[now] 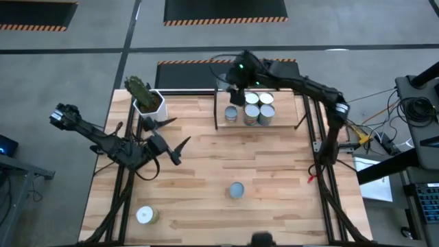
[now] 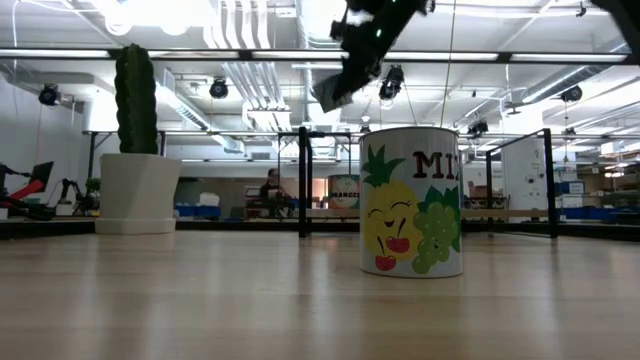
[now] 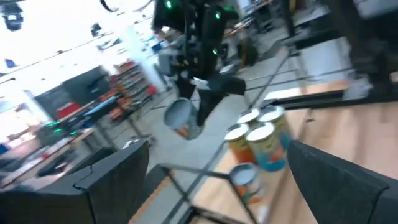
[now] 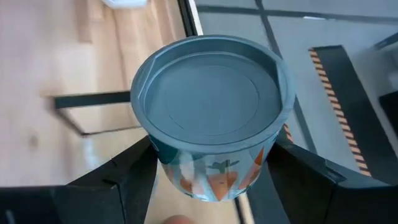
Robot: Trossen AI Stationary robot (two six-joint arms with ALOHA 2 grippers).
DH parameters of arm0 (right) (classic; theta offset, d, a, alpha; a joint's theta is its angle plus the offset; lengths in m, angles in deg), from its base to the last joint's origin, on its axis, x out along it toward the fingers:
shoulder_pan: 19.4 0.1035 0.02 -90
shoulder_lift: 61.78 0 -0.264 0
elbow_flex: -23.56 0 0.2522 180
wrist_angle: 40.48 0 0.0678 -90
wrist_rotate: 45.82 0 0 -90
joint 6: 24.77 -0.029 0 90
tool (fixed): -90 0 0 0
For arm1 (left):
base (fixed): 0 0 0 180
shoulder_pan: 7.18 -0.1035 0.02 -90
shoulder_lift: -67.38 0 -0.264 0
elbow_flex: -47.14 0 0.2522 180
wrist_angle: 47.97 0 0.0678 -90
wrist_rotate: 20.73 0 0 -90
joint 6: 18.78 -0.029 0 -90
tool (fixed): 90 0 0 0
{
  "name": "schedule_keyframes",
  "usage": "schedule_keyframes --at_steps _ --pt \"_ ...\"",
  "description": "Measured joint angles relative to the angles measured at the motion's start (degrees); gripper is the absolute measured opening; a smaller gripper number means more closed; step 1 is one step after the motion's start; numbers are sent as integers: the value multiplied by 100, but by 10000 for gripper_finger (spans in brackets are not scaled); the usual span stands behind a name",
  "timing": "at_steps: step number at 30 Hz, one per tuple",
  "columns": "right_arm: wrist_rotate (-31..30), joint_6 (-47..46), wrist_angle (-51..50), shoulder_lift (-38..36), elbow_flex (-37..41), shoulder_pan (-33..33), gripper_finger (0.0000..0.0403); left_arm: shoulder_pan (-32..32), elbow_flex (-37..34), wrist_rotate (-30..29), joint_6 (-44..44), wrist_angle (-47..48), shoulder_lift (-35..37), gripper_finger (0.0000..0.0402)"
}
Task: Pick and place cans onto a shelf
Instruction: Put the canned carrots on the shelf
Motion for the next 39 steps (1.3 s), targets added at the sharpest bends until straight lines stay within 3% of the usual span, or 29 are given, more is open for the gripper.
schedule_keyframes --at_steps 6,10,15,23,39 --pt "121 477 -438 849 -947 -579 260 -51 1 -505 -209 -33 56 362" --pt "746 524 -901 1274 -1287 -884 260 -53 1 -505 -327 -34 121 362" --pt "1112 524 -1139 1664 -1174 -996 260 -55 -1 -505 -346 -33 146 362" --pt "1066 520 -1120 2114 -1144 -997 260 -54 -2 -505 -331 -31 144 362" --pt "1075 431 -986 2322 -1142 -982 261 -55 -2 -502 -340 -33 120 362"
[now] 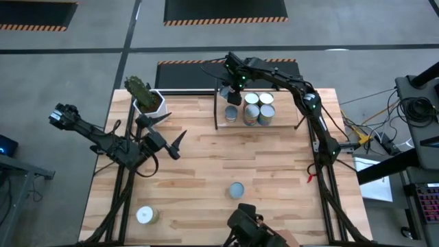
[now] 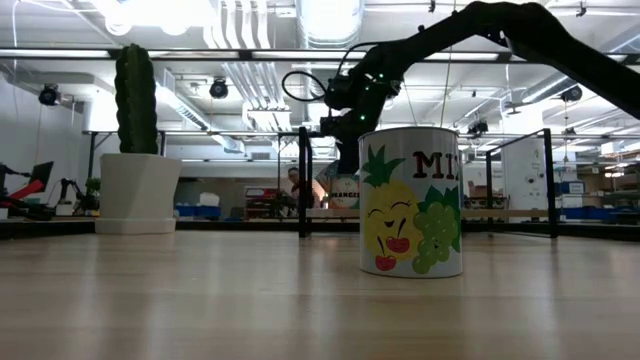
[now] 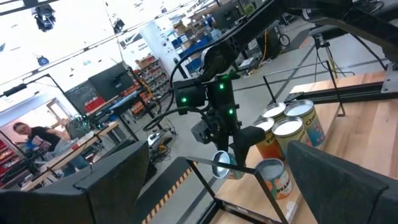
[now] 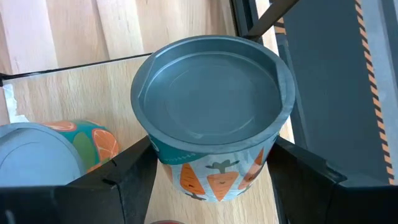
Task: Pick and place cans onto a shelf
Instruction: Put the canned carrots on the shelf
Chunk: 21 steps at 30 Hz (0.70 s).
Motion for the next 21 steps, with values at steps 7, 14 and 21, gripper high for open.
schedule_keyframes --at_steps 7,14,21 --pt "15 -20 96 4 7 24 261 0 0 0 -6 2 -4 362" --pt "15 -11 214 8 85 51 261 0 0 0 -6 4 -4 362" --pt "15 7 248 8 171 52 261 0 0 31 -9 7 -4 362"
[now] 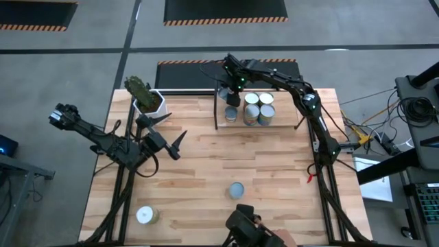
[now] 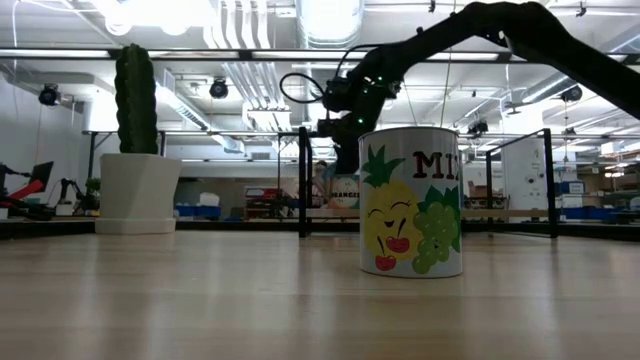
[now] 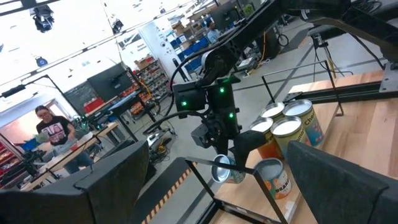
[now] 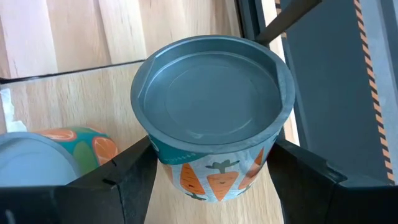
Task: Pick and place cans onto a shelf
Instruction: Put the canned carrots on the shelf
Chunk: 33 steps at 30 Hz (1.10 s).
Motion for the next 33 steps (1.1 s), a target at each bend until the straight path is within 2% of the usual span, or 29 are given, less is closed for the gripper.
schedule_keyframes --at_steps 5,13,18,33 --pt "-2 101 10 0 161 0 269 0 0 2 0 -1 0 361" --pt "-24 63 10 -2 172 -2 323 1 0 7 0 -1 0 361" --pt "-24 75 3 -11 172 -2 341 0 0 11 0 -1 0 361" --pt "-26 53 -676 -66 -520 0 326 0 0 15 -2 -1 0 362"
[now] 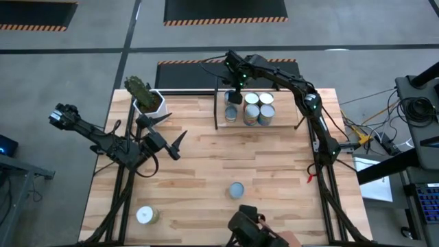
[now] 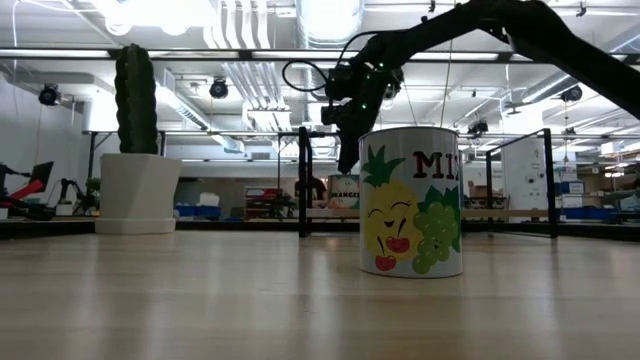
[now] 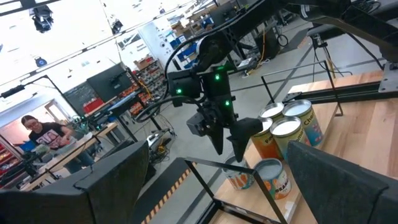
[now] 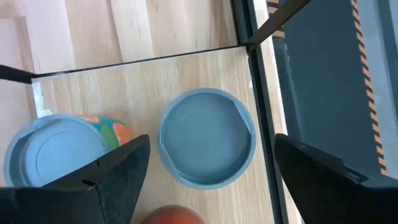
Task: Pick and place cans onto a shelf
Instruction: Put the canned carrots on the shelf
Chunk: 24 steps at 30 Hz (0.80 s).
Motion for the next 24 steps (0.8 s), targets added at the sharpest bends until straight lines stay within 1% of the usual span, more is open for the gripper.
schedule_keyframes --at_steps 3,6,8,13,16,17,18,24 --pt "-12 5 42 0 -19 0 319 2 0 0 0 1 0 362" --pt "-13 0 134 0 -19 -1 278 2 0 0 0 -1 0 362" --pt "-13 0 136 6 -21 -2 233 1 0 0 0 -1 0 362" --pt "-7 0 261 43 110 -2 101 2 0 0 -26 -1 0 362" --pt "-8 3 433 48 232 -2 34 2 0 0 -26 -1 0 362" --pt "-9 14 503 48 276 -2 21 2 0 0 -26 -1 0 362" --pt "-9 12 576 48 318 -2 17 2 0 0 -26 -1 0 362" --pt "-11 -72 730 50 499 -4 11 2 0 0 -26 -1 0 362"
